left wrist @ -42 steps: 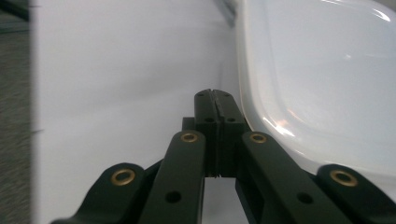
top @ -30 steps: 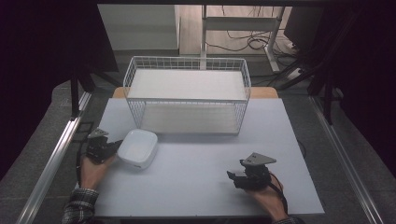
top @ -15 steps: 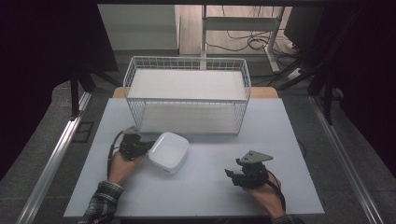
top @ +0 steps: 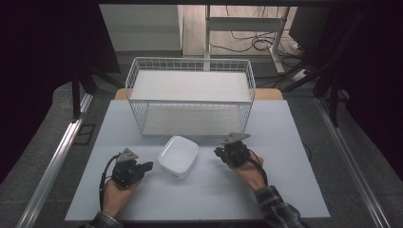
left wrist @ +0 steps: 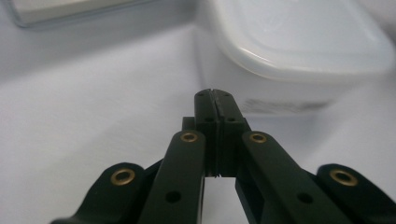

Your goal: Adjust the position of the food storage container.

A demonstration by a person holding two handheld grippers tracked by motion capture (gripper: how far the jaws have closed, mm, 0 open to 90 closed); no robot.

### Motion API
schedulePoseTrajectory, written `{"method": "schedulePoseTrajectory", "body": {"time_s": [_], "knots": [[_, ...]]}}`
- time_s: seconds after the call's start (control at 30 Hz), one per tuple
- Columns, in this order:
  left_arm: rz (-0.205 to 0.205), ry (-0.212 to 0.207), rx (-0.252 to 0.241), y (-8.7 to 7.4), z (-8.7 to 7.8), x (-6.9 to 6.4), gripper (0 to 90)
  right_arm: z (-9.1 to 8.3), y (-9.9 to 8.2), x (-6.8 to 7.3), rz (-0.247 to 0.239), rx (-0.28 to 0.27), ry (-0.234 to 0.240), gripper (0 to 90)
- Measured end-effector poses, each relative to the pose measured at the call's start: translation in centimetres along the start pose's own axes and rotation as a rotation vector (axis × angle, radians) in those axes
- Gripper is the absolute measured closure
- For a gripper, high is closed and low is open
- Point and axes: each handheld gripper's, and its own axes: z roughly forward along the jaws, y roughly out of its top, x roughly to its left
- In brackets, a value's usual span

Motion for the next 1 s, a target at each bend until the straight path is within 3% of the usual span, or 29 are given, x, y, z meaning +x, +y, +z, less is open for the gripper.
{"method": "schedulePoseTrajectory", "body": {"time_s": [0.03,0.07,0.13,0.23,0.27,0.33,0.53,0.6,0.63,0.7,0.73,0.87,1.0], "knots": [[0.000,-0.004,-0.002,0.0,0.2,-0.3,89.9,1.5,1.3,0.1,-0.008,-0.002,0.024,88.2],[0.004,-0.012,0.011,0.1,0.5,-0.5,89.9,1.5,1.3,0.1,-0.008,-0.002,0.024,88.2],[0.014,0.001,0.045,0.5,1.7,-0.7,89.9,3.6,2.8,0.2,-0.032,0.014,0.034,88.3],[0.011,0.012,0.054,0.8,2.3,-0.6,89.9,4.5,3.5,0.3,-0.040,0.017,0.059,88.3],[0.011,0.035,0.058,1.1,2.6,-0.4,89.9,4.9,4.0,0.6,-0.058,0.024,0.073,88.6],[-0.002,0.035,0.052,1.2,2.7,-0.2,89.9,4.9,4.0,0.7,-0.074,0.034,0.066,88.7],[-0.034,0.009,0.043,1.9,3.7,0.0,89.9,2.4,2.3,1.7,-0.053,0.033,0.113,88.6],[-0.020,-0.015,0.051,2.0,3.9,-0.4,89.9,0.8,1.1,2.5,-0.024,0.032,0.140,88.2],[-0.009,-0.015,0.057,2.0,3.9,-0.8,89.9,0.8,1.1,2.5,-0.024,0.032,0.140,88.2],[0.008,-0.011,0.064,1.9,3.3,-1.3,89.9,0.0,0.3,2.9,-0.010,0.028,0.159,87.6],[0.017,-0.037,0.075,1.5,2.3,-2.0,89.8,-0.5,-0.4,3.4,0.002,0.033,0.168,86.5],[0.036,-0.057,0.079,1.2,1.9,-2.9,89.9,-1.3,-1.0,4.1,0.012,0.042,0.170,86.0],[0.033,-0.088,0.068,2.1,3.0,-3.0,89.9,-2.5,-1.9,4.4,0.043,0.047,0.137,86.1]]}}
